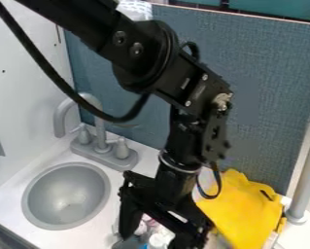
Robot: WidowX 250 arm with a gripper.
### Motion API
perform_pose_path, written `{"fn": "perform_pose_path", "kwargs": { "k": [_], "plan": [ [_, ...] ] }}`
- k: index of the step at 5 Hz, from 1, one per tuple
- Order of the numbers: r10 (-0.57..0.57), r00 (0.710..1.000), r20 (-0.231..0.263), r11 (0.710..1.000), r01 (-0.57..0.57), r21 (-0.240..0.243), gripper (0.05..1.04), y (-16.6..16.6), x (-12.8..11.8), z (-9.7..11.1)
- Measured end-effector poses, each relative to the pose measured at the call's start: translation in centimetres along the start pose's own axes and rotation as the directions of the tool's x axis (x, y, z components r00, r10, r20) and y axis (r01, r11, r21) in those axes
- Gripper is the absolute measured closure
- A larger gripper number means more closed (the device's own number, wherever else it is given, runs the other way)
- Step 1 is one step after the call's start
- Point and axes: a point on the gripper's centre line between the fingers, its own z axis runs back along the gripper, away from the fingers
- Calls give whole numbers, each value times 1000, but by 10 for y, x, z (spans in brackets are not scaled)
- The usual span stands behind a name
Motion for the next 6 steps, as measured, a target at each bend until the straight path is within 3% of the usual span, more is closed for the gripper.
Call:
{"fn": "perform_pose_path", "kwargs": {
  "k": [3,4,6],
  "plan": [
    [-10,998,67,998,15,-67,83,3,26,-22],
    [10,1000,17,998,-9,-61,83,9,25,-32],
    [14,999,-31,997,-16,-73,130,12,33,-43]
  ]
}}
